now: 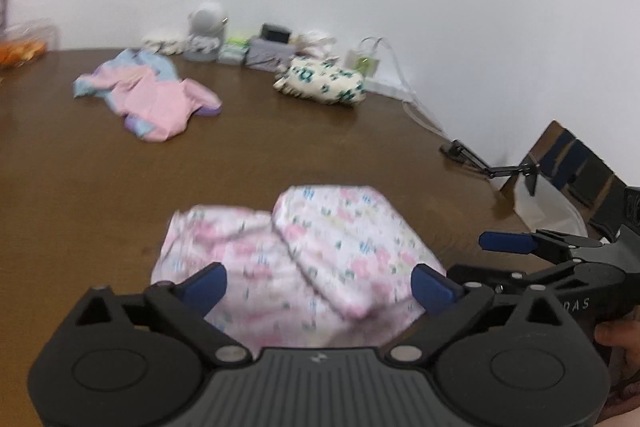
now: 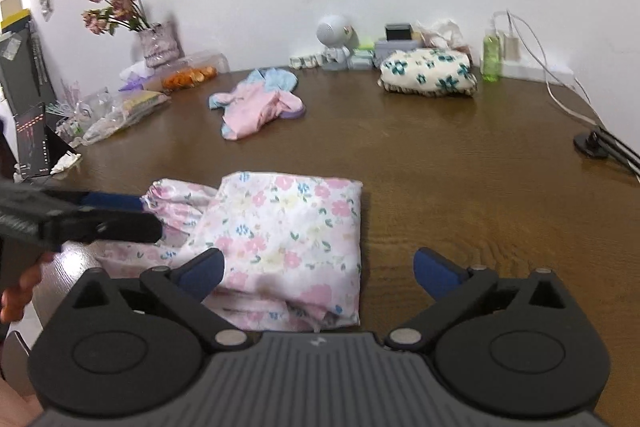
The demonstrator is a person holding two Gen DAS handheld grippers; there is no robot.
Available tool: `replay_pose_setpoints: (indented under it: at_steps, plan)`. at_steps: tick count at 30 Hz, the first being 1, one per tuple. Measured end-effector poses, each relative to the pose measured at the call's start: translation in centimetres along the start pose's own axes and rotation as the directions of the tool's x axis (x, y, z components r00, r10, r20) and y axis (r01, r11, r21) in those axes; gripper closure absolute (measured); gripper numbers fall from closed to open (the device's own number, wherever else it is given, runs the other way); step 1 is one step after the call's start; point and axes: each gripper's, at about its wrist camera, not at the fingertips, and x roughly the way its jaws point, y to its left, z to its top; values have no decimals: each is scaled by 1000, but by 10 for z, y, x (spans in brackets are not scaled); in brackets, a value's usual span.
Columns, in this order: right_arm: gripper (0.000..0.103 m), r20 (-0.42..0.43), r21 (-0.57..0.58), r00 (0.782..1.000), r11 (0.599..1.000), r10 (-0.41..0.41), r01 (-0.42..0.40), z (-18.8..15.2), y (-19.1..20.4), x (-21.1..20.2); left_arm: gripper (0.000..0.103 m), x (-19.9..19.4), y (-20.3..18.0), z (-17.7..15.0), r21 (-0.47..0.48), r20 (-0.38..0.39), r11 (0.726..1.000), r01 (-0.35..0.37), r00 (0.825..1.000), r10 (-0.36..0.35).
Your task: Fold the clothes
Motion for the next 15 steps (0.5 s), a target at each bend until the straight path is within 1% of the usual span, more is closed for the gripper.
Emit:
replay_pose_setpoints:
  at_steps: [5,11,15]
  plan:
    - [0,-22,22,1000,1000,-14,15,-5,1,0,1,-6,-8,-7,12,-3,1000,-29,1000,29]
    - [0,-24,25,1000,1000,-16,16,-7,3,-1,1,-3,-6,-7,-4,-15,999,-43,999,42]
    - [0,-23,59,1000,998,5,-3,-5,-4,0,1,-3,-6,-5,0,-10,999,-39,999,39]
